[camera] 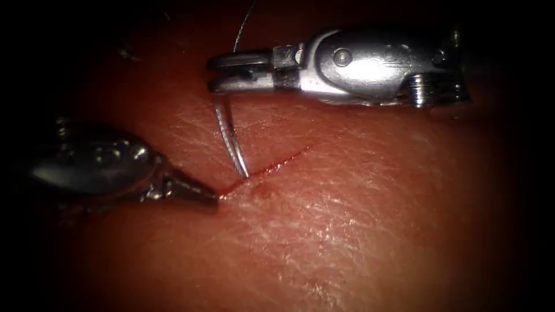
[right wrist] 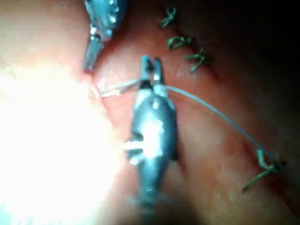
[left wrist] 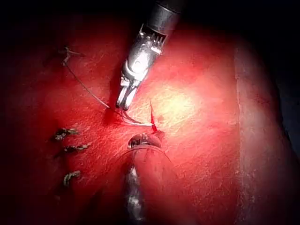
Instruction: Wound Closure
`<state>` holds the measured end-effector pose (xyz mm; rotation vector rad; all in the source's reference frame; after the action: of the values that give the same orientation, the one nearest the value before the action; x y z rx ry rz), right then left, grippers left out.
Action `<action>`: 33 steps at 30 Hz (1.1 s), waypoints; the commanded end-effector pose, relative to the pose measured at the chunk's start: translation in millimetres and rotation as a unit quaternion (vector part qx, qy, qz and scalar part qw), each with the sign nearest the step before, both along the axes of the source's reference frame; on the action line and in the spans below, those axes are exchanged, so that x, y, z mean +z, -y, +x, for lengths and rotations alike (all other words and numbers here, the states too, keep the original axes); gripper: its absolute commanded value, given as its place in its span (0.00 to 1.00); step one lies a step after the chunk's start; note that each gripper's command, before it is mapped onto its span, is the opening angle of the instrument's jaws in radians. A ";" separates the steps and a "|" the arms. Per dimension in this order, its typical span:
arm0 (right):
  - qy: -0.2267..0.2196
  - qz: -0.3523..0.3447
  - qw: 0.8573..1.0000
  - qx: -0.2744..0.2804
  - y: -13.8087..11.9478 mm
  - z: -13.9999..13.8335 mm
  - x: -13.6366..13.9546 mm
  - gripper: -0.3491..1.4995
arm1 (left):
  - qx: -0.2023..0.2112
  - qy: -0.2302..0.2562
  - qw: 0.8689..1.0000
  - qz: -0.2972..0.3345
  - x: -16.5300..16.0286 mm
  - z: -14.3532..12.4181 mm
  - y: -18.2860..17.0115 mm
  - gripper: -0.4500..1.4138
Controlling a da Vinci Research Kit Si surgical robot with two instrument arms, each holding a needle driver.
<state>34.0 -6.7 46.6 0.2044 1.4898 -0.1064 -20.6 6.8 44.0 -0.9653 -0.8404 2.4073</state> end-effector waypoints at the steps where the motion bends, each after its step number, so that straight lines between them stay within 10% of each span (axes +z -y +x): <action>1: -0.002 0.001 1.000 -0.001 0.4 0.6 0.2 0.00 | 0.001 0.001 1.000 0.002 0.6 -0.5 0.5 0.09; 33: 0.026 0.068 0.997 -0.024 -0.6 0.2 -0.4 0.00 | 0.025 0.011 1.000 -0.007 -0.2 -8.8 6.4 0.07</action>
<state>33.5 -5.8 45.7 0.3528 1.4390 -0.0318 -28.7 1.0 43.3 -0.9883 -0.8609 2.4547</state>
